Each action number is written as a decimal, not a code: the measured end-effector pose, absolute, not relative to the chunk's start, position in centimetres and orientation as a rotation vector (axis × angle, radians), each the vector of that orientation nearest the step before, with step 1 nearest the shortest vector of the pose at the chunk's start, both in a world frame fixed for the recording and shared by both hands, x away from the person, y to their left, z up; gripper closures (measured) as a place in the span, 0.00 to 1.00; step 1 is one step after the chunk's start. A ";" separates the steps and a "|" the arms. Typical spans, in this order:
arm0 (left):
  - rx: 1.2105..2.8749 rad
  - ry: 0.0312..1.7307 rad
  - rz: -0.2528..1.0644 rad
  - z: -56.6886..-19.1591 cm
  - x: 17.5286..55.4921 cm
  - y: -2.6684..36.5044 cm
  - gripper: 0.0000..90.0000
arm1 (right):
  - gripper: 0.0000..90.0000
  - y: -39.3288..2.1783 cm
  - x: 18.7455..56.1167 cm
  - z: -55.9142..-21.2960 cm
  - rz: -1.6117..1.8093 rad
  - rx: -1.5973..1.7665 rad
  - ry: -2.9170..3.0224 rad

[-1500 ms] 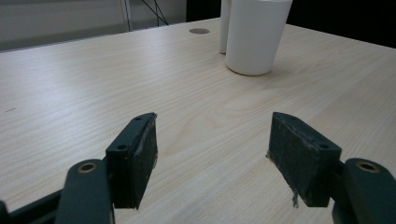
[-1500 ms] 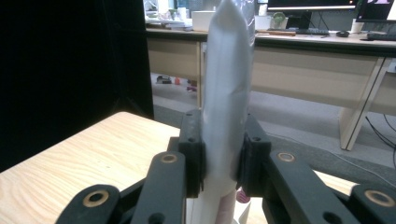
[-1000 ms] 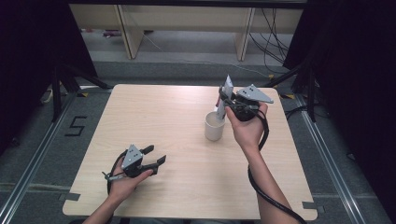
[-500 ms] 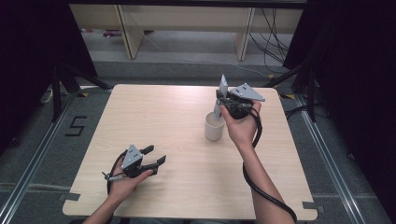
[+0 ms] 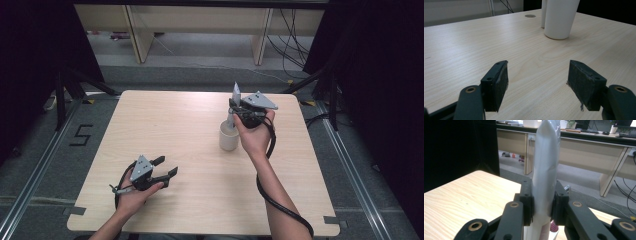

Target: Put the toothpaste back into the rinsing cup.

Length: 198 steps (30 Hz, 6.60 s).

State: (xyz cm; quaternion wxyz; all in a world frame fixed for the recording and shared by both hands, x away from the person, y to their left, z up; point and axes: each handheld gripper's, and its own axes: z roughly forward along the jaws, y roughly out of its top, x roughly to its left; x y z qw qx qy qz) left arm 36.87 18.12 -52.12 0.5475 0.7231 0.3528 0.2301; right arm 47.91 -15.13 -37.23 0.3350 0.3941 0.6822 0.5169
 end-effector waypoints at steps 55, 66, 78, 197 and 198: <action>1.717 0.832 0.541 -52.1 36.8 18.0 0.36 | 0.84 -14.8 48.9 -42.4 1.275 1.136 1.841; 1.718 0.831 0.540 -52.1 36.8 18.0 0.36 | 0.83 -14.9 49.1 -42.8 1.264 1.103 1.863; 1.719 0.829 0.540 -52.1 36.8 18.0 0.36 | 0.83 -15.1 48.9 -43.5 1.252 1.136 1.857; 1.718 0.836 0.544 -52.1 36.7 18.0 0.36 | 0.42 -23.3 39.0 -44.7 1.241 1.224 1.929; 1.720 0.836 0.544 -52.1 36.7 18.0 0.36 | 0.42 -23.5 38.9 -44.8 1.236 1.213 1.933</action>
